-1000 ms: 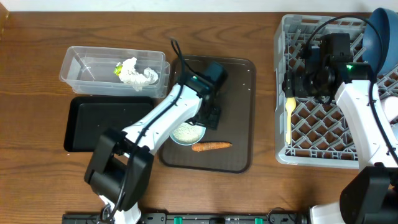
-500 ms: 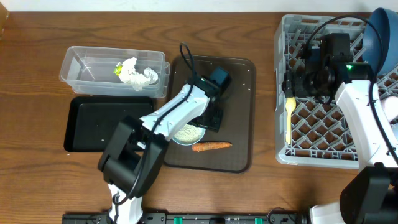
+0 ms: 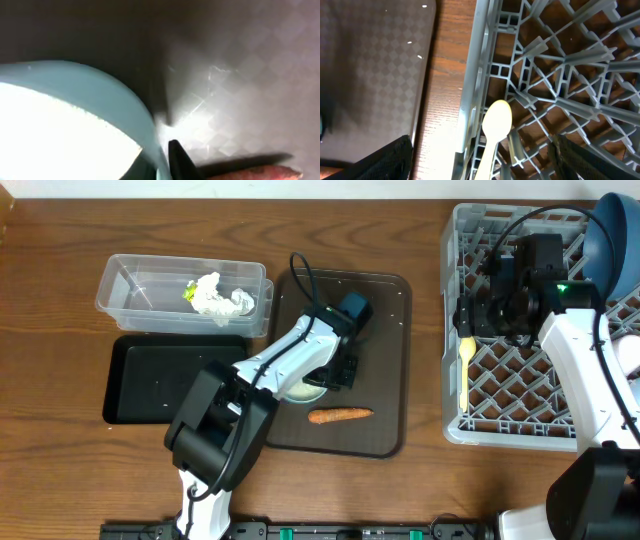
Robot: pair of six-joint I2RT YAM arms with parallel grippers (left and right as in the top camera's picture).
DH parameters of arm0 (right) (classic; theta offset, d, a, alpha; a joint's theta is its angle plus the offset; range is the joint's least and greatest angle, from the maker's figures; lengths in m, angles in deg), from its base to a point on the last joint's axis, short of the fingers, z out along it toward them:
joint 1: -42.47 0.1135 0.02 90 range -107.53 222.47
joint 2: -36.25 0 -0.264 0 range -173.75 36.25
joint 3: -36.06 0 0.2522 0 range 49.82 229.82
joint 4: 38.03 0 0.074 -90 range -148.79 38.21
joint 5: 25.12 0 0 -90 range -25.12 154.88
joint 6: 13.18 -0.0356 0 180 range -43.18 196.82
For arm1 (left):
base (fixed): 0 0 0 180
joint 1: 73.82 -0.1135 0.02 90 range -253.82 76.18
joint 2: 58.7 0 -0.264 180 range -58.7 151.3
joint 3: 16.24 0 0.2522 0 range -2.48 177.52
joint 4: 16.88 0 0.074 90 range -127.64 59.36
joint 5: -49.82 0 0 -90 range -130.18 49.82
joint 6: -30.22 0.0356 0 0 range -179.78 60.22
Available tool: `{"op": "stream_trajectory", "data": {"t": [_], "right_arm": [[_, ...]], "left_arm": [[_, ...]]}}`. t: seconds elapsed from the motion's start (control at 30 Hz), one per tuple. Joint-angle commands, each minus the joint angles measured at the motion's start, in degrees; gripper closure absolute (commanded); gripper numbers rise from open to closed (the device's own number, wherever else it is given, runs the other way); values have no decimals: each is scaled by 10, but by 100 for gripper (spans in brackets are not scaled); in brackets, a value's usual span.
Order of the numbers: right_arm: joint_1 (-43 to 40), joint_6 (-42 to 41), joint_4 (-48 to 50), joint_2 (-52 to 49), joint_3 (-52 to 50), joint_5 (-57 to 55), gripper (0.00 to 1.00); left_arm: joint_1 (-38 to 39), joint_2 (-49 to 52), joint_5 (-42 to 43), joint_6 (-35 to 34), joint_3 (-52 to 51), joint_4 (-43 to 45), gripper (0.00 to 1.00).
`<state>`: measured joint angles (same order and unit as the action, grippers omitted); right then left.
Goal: Sort waste into correct bins and load items into the dishwasher rack
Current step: 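Lift rice bowl with left gripper toward black tray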
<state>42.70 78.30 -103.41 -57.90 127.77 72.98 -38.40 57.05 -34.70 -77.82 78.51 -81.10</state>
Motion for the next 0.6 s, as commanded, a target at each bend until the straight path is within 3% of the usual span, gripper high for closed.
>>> {"op": "stream_trajectory", "data": {"t": [0.0,0.23,0.57], "right_arm": [[-2,-3,-2,12,10,-1,14],[-2,-3,-5,12,10,-2,14],[-2,-3,-4,12,10,-2,14]], "left_arm": [[1,3,-2,1,-4,-2,94],[1,-13,-51,2,14,-41,94],[-34,-138,-57,1,17,-46,94]]}}
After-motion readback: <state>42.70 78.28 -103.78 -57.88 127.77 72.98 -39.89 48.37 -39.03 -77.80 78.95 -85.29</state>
